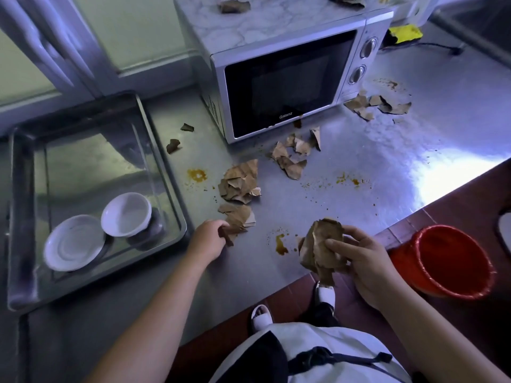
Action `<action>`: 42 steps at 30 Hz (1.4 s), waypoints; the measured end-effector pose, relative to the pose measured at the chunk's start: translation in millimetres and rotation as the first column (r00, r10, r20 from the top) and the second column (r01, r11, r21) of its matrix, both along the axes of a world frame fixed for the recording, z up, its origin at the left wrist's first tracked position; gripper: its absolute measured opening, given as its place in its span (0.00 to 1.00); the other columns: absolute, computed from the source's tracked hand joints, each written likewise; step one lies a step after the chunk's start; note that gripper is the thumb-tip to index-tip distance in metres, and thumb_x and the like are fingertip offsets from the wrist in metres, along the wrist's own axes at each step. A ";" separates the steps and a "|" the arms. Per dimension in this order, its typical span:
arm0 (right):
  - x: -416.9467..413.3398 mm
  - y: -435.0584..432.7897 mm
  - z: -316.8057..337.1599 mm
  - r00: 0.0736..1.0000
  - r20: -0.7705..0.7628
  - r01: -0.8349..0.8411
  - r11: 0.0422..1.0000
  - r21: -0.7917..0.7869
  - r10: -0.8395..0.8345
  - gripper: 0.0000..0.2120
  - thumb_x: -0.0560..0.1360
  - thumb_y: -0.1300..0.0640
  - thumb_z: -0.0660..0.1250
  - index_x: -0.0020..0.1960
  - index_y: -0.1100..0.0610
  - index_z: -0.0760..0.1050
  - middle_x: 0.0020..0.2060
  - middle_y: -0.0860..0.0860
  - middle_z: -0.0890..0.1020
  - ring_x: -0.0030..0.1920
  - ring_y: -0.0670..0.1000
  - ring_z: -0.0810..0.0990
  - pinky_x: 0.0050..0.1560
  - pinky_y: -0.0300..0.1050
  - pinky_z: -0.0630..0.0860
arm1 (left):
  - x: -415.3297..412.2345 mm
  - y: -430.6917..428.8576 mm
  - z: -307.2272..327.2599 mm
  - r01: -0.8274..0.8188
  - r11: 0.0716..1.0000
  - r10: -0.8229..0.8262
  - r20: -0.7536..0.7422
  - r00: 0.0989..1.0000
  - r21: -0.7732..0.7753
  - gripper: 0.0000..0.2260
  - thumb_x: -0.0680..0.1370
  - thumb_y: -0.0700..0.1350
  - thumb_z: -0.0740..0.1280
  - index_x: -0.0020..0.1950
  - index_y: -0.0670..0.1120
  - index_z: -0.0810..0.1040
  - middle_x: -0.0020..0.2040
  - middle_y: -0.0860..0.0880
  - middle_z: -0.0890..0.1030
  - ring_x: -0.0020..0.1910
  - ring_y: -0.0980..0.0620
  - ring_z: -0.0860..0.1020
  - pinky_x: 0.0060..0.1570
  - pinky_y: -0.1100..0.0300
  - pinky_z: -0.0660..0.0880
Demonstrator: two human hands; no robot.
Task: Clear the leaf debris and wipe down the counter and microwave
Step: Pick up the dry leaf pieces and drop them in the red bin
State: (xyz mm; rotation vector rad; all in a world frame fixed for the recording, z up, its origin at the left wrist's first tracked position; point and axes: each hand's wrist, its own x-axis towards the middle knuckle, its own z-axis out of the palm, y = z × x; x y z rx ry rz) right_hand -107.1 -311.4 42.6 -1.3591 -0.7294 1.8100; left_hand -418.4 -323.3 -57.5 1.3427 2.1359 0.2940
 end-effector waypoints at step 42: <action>47.3 50.4 7.4 0.995 -0.069 -0.067 0.998 0.020 0.068 0.09 0.71 0.67 0.69 0.52 0.62 0.80 0.39 0.56 0.83 0.36 0.51 0.84 0.32 0.46 0.80 | 27.9 18.6 -19.2 -0.380 0.918 0.389 -0.074 0.918 0.115 0.13 0.73 0.43 0.73 0.57 0.48 0.80 0.57 0.42 0.77 0.59 0.40 0.75 0.57 0.52 0.73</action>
